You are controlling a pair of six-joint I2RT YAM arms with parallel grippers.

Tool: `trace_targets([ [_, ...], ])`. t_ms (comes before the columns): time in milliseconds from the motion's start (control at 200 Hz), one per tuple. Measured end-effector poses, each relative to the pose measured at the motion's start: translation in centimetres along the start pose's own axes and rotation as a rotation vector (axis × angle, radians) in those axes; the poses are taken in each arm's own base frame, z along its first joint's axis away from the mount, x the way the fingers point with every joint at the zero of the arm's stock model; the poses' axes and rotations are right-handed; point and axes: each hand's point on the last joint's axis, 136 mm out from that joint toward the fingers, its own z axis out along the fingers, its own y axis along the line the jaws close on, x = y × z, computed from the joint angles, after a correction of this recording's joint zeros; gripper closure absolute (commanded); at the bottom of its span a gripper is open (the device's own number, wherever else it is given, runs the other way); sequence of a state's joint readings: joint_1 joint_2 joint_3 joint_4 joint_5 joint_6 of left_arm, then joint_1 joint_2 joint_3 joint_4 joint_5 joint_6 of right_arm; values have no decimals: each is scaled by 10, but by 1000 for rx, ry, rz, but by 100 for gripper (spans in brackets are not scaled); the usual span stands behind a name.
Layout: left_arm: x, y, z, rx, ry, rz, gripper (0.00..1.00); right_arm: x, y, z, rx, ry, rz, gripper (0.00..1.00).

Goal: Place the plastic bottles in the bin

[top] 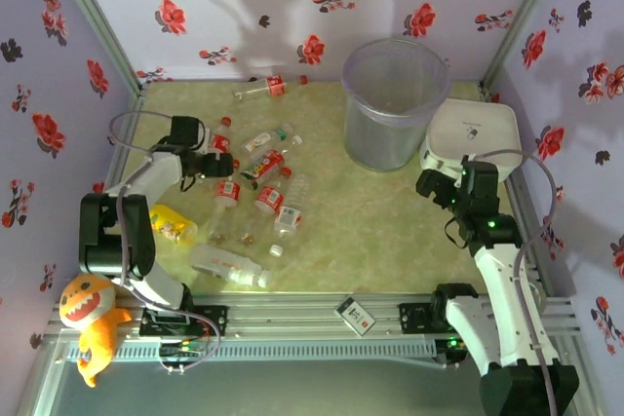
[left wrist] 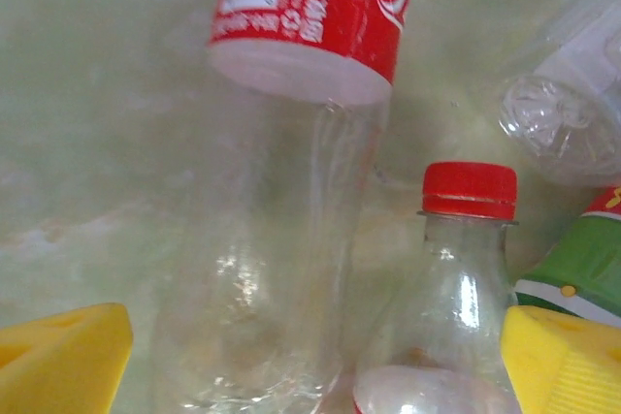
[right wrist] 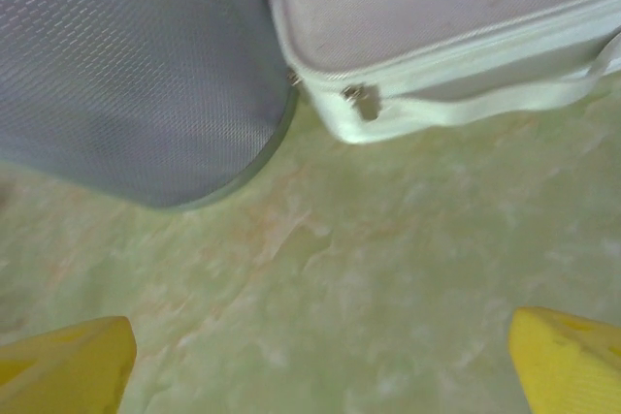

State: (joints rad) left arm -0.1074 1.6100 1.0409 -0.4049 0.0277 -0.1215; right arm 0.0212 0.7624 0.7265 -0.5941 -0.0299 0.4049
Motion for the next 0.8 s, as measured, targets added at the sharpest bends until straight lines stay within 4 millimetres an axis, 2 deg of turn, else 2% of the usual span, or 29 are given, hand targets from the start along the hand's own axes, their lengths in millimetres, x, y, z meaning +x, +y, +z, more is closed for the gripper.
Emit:
trace_targets([
  [180,5,0,4,-12,21,-8,21,10,17,-8,-97,56,34,1],
  [355,9,4,14,-36,41,-30,28,10,25,-11,-140,72,45,1],
  [540,11,7,27,-43,68,-52,26,8,30,-17,-158,78,45,1],
  [695,15,8,37,-54,106,-57,40,7,32,-21,-166,83,44,1],
  [800,11,8,36,-57,103,-58,47,3,35,-27,-174,75,41,1],
])
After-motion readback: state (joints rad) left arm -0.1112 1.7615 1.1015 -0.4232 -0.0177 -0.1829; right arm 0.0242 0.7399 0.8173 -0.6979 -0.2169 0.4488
